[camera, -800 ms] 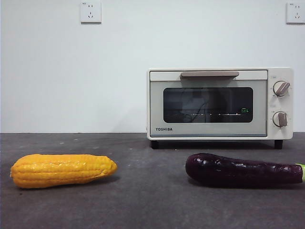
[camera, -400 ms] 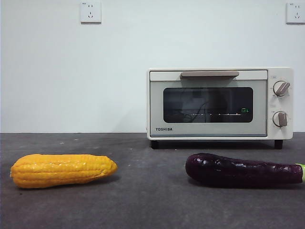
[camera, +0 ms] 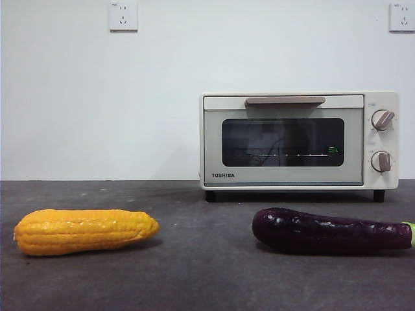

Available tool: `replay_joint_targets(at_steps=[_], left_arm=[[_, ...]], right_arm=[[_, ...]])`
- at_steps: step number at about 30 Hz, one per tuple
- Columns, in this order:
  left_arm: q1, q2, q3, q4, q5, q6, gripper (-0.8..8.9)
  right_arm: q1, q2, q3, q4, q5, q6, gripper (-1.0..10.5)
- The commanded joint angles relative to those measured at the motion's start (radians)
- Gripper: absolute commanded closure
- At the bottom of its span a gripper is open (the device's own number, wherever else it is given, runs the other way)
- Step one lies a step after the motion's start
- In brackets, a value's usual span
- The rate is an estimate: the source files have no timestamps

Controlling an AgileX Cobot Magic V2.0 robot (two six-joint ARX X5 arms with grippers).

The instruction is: Take the eggplant from the table,put the eggplant in the oven

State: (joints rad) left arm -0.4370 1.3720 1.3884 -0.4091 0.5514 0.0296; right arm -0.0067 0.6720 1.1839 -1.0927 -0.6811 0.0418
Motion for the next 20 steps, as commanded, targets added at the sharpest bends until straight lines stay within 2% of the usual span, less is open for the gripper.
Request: replay_joint_targets(at_steps=[1, 6, 11, 20], left_arm=[[-0.023, 0.099, 0.09, 0.007, -0.006, 0.009, 8.19], [-0.053, 0.266, 0.243, 0.006, -0.011, 0.018, 8.19], [-0.084, 0.407, 0.364, 0.007, -0.059, 0.029, 8.19], [-0.117, 0.581, 0.504, 0.037, -0.137, 0.06, 8.19]], right_arm=[[0.001, 0.0, 0.003, 0.004, -0.003, 0.006, 4.4], [0.001, 0.0, 0.003, -0.001, 0.001, 0.002, 4.4], [0.001, 0.0, 0.003, -0.002, 0.005, -0.002, 4.4], [0.001, 0.0, 0.003, -0.002, 0.02, -0.021, 4.4]])
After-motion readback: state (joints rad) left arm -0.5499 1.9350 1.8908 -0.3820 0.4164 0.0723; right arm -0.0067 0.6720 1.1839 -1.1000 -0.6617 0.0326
